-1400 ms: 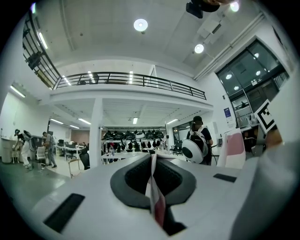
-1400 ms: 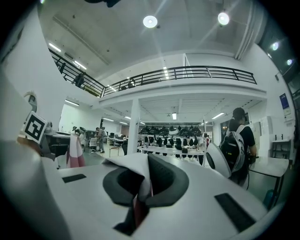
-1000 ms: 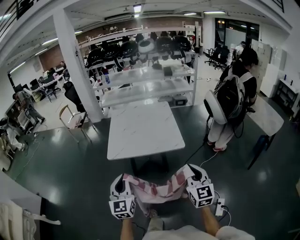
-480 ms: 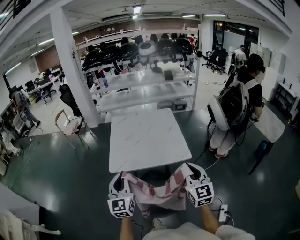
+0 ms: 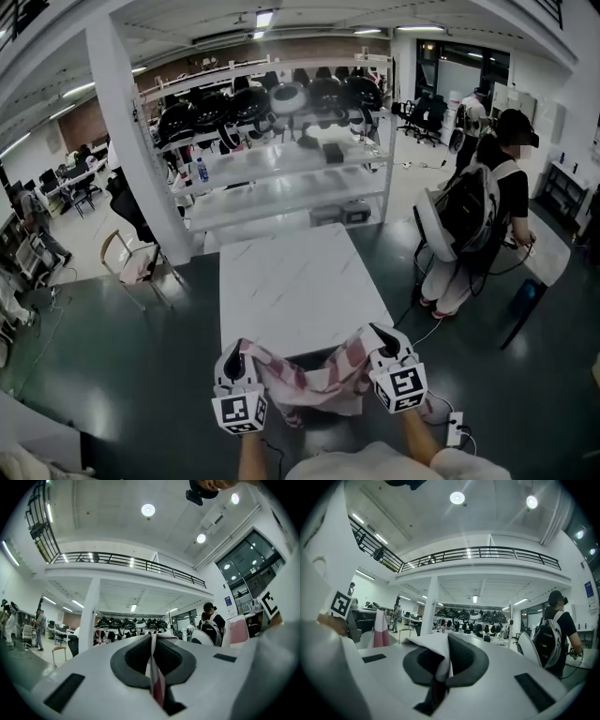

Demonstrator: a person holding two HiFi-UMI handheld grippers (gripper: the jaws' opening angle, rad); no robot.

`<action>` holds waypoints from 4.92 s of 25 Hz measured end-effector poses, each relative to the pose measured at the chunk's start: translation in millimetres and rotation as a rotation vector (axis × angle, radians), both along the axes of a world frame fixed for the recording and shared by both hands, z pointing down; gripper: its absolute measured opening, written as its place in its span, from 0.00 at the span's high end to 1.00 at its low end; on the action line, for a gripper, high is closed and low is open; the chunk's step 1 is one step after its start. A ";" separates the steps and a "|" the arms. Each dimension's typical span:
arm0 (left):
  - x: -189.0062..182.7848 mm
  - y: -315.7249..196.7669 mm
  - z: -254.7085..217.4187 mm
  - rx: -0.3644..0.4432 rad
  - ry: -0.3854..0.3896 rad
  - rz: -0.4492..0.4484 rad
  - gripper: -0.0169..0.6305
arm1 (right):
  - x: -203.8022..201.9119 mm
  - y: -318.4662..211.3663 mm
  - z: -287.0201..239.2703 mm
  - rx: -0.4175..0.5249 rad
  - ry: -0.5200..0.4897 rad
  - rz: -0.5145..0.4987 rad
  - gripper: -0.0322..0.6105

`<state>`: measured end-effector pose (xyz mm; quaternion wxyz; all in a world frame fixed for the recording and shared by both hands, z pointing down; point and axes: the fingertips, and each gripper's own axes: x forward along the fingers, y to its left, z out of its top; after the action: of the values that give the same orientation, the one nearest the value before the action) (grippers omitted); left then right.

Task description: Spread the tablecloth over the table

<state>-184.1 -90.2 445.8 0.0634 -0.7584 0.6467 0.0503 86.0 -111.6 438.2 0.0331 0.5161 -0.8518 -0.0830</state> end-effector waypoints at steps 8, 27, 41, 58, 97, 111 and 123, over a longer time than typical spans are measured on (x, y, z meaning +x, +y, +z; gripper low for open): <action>-19.3 -46.5 -4.4 0.024 0.001 0.024 0.93 | -17.7 -41.0 -2.3 0.025 0.006 0.017 0.93; -32.0 -138.9 20.9 -0.035 -0.015 -0.005 0.93 | -34.2 -150.4 11.6 0.000 -0.016 -0.014 0.93; -30.1 -257.3 48.3 -0.148 -0.026 -0.076 0.93 | -46.5 -284.2 35.8 -0.093 -0.021 -0.100 0.93; -19.7 -331.3 75.5 -0.236 -0.033 -0.155 0.93 | -49.9 -371.9 71.9 -0.186 -0.035 -0.208 0.93; -348.9 -14.7 8.9 -0.073 -0.020 -0.997 0.93 | -443.4 -224.1 23.0 -0.064 0.043 -1.014 0.93; -425.7 173.1 -4.7 -0.092 -0.019 -1.347 0.93 | -596.0 -159.2 7.7 -0.026 0.065 -1.238 0.93; -478.9 189.5 1.0 -0.087 -0.002 -1.378 0.93 | -681.8 -165.2 16.5 0.008 0.175 -1.267 0.93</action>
<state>-663.0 99.3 446.8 0.0512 -0.1764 0.9826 -0.0283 -595.7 -276.8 454.8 0.0452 -0.0963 -0.9855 -0.1318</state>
